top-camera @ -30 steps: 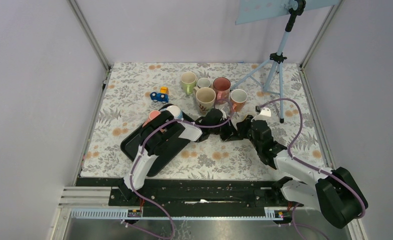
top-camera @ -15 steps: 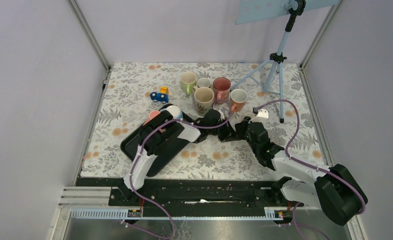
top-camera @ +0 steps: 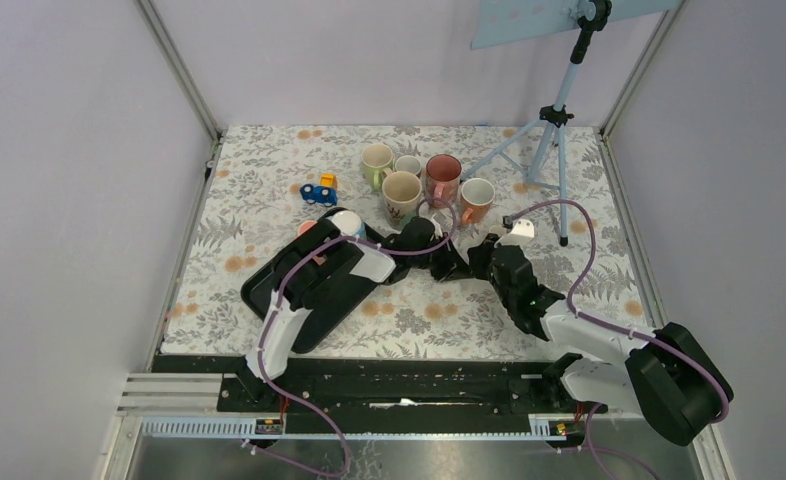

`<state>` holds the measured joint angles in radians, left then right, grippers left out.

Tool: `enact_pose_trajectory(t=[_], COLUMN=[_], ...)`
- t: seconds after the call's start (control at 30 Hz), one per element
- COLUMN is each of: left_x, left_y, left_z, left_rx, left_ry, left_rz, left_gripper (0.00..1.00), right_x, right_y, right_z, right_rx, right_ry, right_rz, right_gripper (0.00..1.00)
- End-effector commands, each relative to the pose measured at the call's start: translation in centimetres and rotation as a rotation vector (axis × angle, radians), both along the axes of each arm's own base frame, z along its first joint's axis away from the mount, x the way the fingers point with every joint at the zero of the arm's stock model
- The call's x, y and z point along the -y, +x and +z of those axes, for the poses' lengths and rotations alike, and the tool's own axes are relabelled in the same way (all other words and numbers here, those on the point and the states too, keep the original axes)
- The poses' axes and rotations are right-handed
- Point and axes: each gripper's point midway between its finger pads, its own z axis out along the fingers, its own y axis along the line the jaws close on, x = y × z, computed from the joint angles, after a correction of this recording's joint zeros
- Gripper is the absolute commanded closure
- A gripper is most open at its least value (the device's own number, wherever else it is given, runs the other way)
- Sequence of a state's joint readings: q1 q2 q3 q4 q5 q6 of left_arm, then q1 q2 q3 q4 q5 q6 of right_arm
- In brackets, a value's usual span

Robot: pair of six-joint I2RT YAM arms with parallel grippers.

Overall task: Turn the mug right side up
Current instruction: Place the cup at the center of the board.

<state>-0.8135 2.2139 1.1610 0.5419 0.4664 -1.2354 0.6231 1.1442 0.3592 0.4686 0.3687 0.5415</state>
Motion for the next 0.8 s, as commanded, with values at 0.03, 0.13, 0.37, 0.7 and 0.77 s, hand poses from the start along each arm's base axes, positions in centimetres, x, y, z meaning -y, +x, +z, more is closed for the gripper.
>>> enact_pose_trajectory(t=[0.03,0.13,0.37,0.7,0.77], left_x=[-0.28,-0.33,-0.61,-0.94,-0.98], left_y=[1.47,1.42,1.56,1.54,1.49], left_z=[3.72,3.82,4.08,4.44,4.56], left_rx=[0.086,0.088,0.089,0.092,0.094], left_ry=[-0.068,-0.072,-0.083,-0.091,-0.095], left_rz=[0.020,0.015,0.018,0.018,0.019], left_gripper=[1.00,1.00,1.00,1.00,1.00], right_x=[-0.50,-0.50,-0.70,-1.12,-1.11], right_y=[-2.10,-2.10,-2.13,-2.14,-2.19], right_z=[-3.12,-3.20,-3.51,-3.51,-3.62], right_rx=[-0.125,-0.127,-0.146,-0.155,-0.160], right_ry=[-0.003,-0.008,-0.024,-0.037,-0.044], right_rz=[0.013,0.009,0.004,-0.004,-0.008], right_gripper=[0.81,0.78,0.74,0.64,0.62])
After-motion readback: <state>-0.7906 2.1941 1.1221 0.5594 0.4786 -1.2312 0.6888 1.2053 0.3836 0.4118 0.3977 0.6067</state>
